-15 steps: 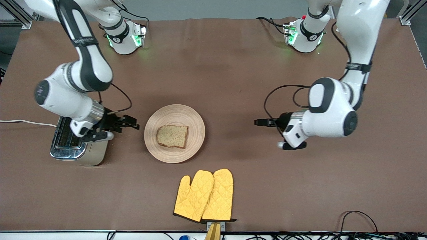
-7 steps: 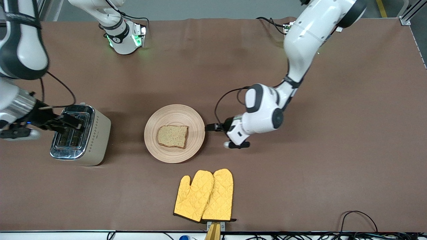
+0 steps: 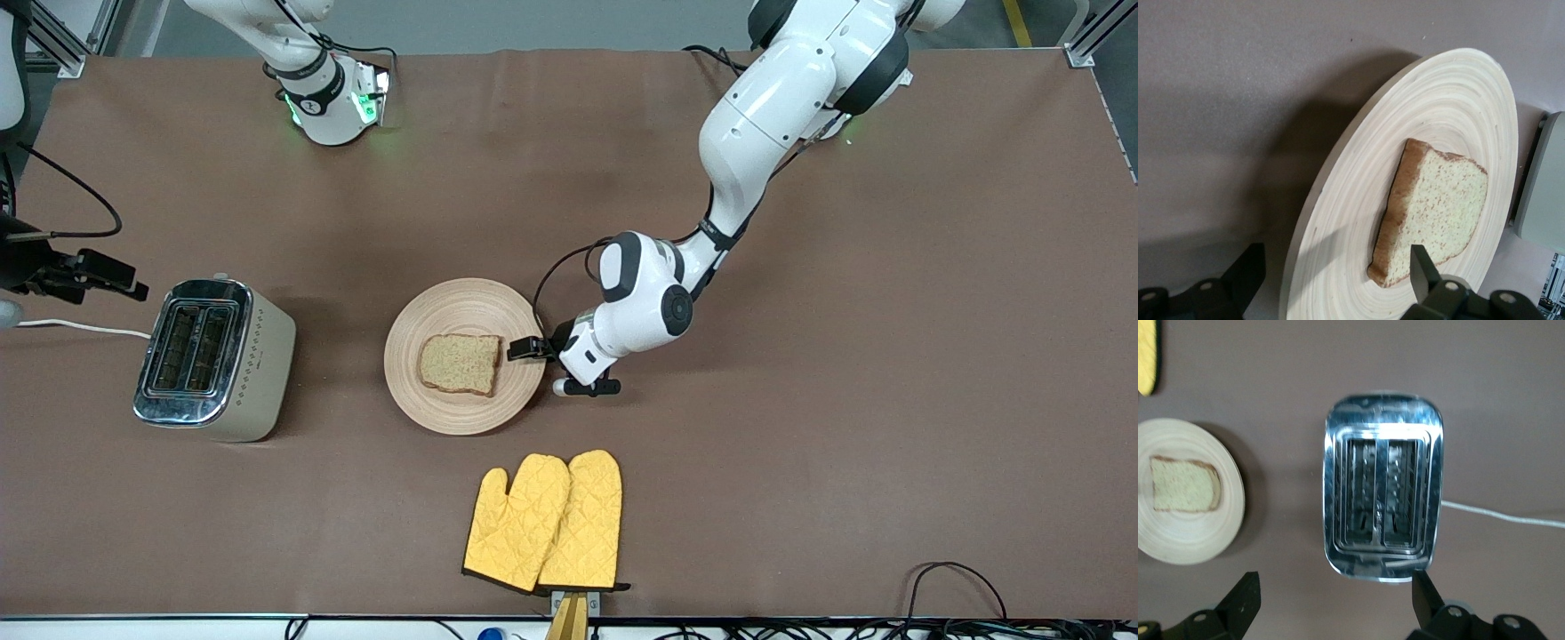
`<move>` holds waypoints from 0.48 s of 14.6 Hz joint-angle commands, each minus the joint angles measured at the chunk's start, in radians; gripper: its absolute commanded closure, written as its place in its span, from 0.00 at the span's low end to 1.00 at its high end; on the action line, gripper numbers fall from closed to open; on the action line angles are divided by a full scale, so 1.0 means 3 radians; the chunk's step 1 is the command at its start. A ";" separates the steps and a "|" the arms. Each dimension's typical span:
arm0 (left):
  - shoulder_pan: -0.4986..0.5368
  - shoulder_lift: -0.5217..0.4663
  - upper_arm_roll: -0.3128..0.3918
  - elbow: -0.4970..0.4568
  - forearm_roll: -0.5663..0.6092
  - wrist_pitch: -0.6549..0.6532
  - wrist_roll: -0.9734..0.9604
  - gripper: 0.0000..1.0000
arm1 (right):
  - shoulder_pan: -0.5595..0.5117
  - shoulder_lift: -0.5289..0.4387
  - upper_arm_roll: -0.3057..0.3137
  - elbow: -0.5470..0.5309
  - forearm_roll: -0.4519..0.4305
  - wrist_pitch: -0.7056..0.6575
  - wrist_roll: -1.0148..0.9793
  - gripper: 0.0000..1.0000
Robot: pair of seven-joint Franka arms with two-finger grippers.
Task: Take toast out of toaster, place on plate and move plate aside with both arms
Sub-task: 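Grasp the wooden plate rim with the left gripper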
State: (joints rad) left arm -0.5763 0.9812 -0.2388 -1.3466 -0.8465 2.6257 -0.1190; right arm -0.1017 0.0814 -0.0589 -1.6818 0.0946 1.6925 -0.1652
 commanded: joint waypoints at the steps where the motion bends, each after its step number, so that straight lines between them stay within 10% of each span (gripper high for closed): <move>1: -0.0057 0.0027 0.0004 0.0096 -0.0047 0.0032 0.0059 0.61 | -0.0050 -0.0087 0.0058 0.0063 -0.0293 -0.0226 0.0050 0.00; 3: -0.0078 0.0027 -0.0002 0.0081 -0.0052 0.0144 0.0059 1.00 | -0.0019 -0.0123 0.0089 0.0267 -0.0407 -0.0471 0.0237 0.00; 7: -0.0048 0.0033 -0.0007 0.0071 -0.0098 0.0155 0.0330 1.00 | 0.0037 -0.0118 0.0135 0.0421 -0.0407 -0.0682 0.0382 0.00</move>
State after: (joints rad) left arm -0.5902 0.9846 -0.2392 -1.3387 -0.8468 2.6539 -0.0723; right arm -0.0975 0.0507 -0.0310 -1.5601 -0.0030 1.5022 -0.0794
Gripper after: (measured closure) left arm 0.727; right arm 0.000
